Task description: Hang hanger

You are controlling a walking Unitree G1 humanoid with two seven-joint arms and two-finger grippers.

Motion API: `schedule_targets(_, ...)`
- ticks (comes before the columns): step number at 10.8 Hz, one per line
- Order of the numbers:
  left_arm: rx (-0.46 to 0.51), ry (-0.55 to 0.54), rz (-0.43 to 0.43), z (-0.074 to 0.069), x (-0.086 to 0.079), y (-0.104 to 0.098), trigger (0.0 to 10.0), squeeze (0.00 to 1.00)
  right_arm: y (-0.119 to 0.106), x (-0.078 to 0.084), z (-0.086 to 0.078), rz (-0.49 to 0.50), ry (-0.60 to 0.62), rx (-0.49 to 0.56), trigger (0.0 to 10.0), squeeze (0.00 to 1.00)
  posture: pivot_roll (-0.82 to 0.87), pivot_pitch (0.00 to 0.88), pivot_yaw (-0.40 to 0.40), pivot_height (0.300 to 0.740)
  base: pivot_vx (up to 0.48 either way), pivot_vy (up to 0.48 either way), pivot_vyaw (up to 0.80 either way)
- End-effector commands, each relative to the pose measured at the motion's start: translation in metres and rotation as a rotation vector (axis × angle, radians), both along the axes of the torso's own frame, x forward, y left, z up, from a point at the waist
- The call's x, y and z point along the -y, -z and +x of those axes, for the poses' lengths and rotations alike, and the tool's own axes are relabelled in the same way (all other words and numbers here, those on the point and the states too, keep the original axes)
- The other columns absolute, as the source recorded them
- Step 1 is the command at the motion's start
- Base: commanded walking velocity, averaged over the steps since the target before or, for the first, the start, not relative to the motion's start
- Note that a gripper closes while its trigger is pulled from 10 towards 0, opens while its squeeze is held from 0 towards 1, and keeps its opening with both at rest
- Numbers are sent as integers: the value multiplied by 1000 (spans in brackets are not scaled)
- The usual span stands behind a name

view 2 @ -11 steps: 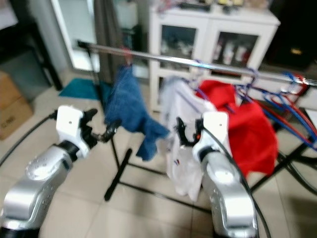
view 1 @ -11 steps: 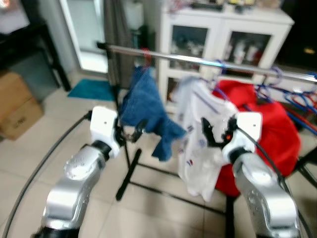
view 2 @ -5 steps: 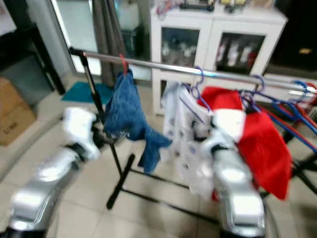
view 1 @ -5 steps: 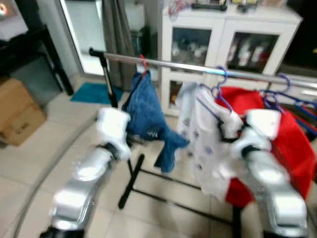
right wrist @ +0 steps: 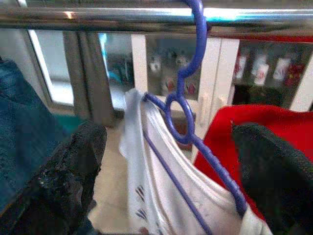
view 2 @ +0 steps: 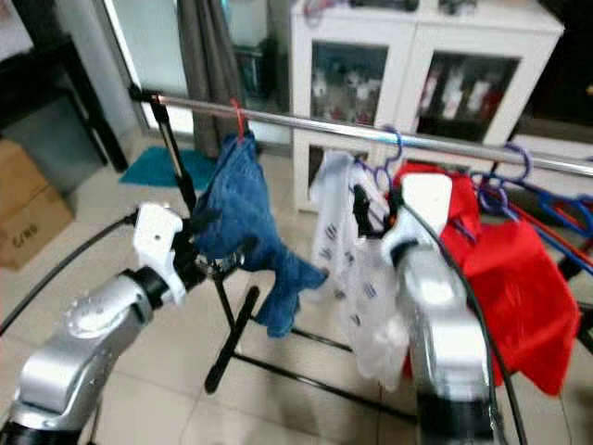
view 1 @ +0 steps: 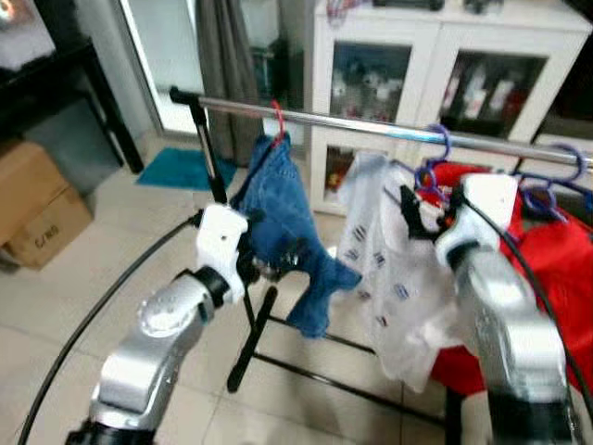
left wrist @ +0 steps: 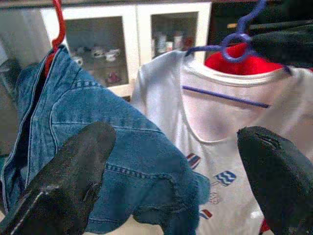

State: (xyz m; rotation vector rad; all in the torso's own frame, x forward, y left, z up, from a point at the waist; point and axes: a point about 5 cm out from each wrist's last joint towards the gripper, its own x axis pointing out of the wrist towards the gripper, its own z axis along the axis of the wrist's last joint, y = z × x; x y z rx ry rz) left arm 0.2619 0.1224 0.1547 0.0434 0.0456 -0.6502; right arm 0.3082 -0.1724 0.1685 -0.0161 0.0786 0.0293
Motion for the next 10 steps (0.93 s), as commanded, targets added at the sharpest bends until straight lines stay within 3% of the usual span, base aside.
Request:
schedule_targets(1,11,28,13,-2,-1,-4,10000,1000,-1,-2,8,-23,-34,-30,10000,1000,139,0,32,740,0,0,0)
schedule_targets(3,-20,144,-14,-12,1,-4,10000,1000,-12,3,34,17,-40,-29,10000,1000,149,0,28,740,0,0,0)
schedule_targets(4,-55,251,-20,-23,4,-3,10000,1000,-16,9,52,-20,-29,-60,10000,0,156,0,27,740,0,0,0)
schedule_targets(5,-64,285,-13,-26,3,-3,10000,1000,-16,17,64,-53,-6,-107,10000,0,160,0,24,740,0,0,0)
schedule_targets(7,-88,314,-2,-30,2,-1,10000,1000,-22,38,77,-28,63,-138,10000,0,164,0,20,740,0,0,0)
schedule_targets(10,-101,327,0,-32,1,1,10000,1000,-25,47,76,-44,9,-161,10000,0,162,0,13,740,0,0,0)
